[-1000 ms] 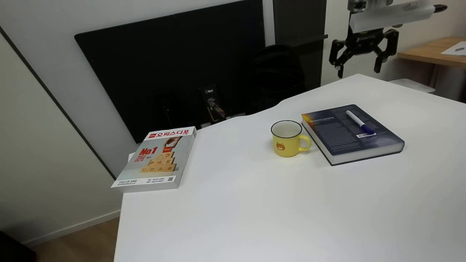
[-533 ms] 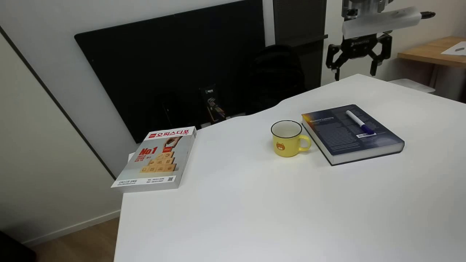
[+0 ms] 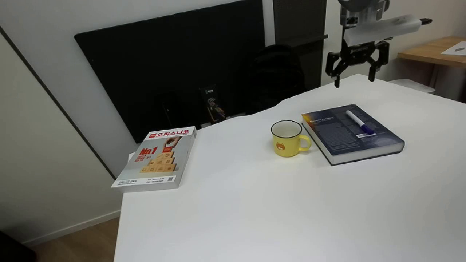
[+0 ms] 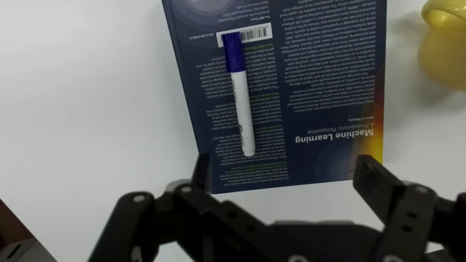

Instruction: Put the marker inside the mug cup

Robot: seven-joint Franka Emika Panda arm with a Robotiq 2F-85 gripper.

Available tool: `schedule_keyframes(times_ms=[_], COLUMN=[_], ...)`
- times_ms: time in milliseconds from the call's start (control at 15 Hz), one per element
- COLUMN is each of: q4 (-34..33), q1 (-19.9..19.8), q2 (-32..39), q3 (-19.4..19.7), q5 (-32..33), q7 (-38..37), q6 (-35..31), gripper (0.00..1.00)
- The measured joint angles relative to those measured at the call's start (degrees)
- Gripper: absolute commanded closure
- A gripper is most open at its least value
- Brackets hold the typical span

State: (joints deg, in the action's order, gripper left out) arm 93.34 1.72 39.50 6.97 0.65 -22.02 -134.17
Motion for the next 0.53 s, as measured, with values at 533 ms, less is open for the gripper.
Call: schedule_keyframes(times_ms=[533], q4=[-8.2], q1=[-2.0], q2=[8.8], q3=[-0.6], q5=[-3.0], q7=[3.4], q6=[-0.3], gripper=[0.0])
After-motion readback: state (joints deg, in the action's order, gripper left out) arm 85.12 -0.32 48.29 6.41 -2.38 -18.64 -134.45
